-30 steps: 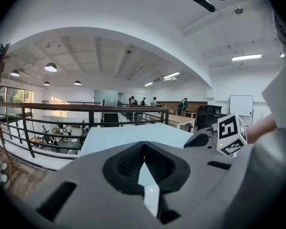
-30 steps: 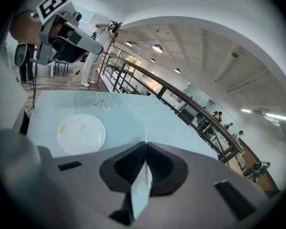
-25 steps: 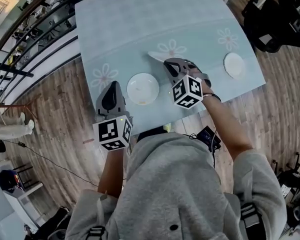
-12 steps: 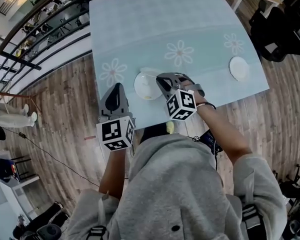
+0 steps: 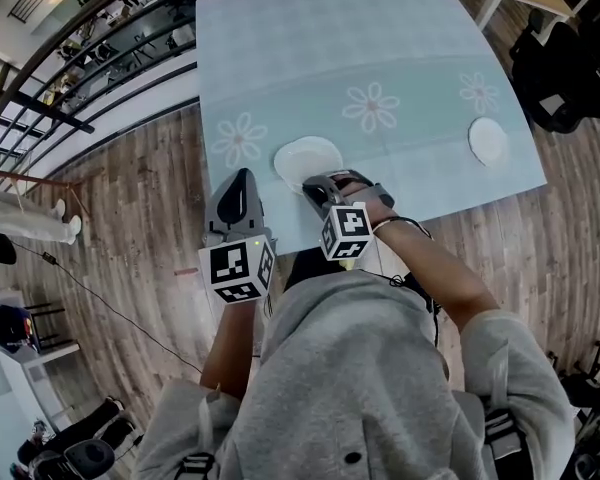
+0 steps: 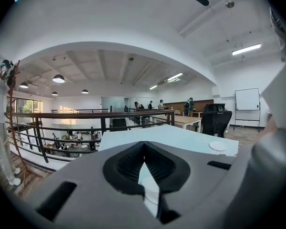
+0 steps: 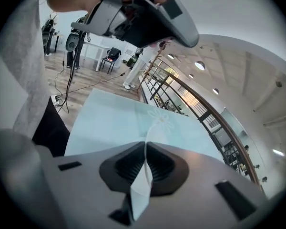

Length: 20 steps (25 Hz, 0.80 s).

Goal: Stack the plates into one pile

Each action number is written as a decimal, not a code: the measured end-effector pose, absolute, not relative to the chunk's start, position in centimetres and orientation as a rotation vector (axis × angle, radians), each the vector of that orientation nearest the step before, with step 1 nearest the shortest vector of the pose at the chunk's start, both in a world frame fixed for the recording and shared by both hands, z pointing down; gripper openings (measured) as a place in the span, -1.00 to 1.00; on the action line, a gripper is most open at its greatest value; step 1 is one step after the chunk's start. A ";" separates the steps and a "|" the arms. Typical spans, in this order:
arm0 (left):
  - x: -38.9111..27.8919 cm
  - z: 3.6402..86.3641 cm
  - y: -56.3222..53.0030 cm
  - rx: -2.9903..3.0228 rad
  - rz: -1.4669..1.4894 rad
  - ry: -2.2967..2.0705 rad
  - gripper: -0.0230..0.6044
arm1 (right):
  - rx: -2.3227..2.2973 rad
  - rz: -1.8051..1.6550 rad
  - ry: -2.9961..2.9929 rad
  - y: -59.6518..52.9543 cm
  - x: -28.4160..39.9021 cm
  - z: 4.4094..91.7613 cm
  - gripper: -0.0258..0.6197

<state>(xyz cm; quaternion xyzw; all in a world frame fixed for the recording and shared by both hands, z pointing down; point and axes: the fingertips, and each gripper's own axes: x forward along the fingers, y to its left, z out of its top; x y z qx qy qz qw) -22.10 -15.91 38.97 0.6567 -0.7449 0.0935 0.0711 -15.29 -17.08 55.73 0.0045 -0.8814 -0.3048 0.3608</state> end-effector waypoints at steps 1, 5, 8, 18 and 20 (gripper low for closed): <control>-22.0 39.0 -15.8 1.973 0.281 -2.240 -0.87 | -0.003 -0.773 -2.261 -16.8 -15.4 56.4 -0.83; -22.3 39.3 -15.0 1.961 0.283 -2.232 -0.87 | -0.058 -0.729 -2.220 -16.0 -15.8 58.7 -0.82; -22.5 39.8 -14.5 1.950 0.287 -2.226 -0.87 | -0.068 -0.706 -2.188 -16.0 -15.4 60.0 -0.82; -22.3 40.7 -15.0 1.950 0.322 -2.204 -0.87 | -0.091 -0.589 -2.138 -16.6 -14.0 62.9 -0.78; -22.2 40.8 -15.2 1.954 0.329 -2.197 -0.87 | -0.071 -0.553 -2.154 -17.0 -13.9 62.9 -0.77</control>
